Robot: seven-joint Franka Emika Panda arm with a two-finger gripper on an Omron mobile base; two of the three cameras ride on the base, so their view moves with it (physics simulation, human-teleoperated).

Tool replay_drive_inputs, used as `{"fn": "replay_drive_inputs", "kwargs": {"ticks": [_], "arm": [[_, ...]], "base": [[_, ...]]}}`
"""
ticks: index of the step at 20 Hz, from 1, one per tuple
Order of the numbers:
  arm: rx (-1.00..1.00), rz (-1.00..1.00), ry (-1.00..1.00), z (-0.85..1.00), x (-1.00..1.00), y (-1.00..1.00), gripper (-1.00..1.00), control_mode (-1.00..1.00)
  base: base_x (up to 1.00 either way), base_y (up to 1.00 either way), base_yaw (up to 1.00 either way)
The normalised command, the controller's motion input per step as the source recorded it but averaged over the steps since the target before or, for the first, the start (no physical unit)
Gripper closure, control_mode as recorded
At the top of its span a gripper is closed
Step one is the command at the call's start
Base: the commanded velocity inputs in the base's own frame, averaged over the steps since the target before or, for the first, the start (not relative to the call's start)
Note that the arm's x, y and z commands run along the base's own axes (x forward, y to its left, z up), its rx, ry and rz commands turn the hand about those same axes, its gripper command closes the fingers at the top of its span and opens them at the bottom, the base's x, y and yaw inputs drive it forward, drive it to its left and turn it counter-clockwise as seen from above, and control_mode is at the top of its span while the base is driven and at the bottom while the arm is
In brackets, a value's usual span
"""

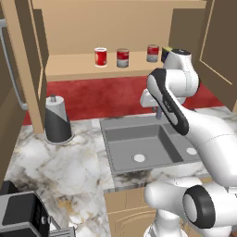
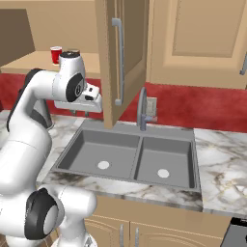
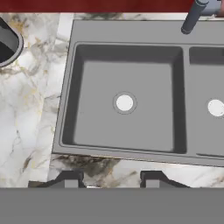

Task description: Stack two cans on top of the other two cans in the cabinet.

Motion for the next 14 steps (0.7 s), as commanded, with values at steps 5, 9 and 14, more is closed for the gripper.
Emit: {"fn": "replay_drive_inputs", "kwargs": {"ticks": [5,9,14], "arm": [[-0.01,0.02,-0.15,0.00,-0.22,0.01,-1.00,-1.00],[-0.03,0.01,-0.59,0.18,-0.26,0.15,-1.00,-1.00],[-0.03,0.04,-0.52,0.46,-0.03,0.26,-1.00,-1.00]], "base": [[0.00,0.00,0.00],[0.00,0.00,0.00],[0.00,0.00,0.00]]}}
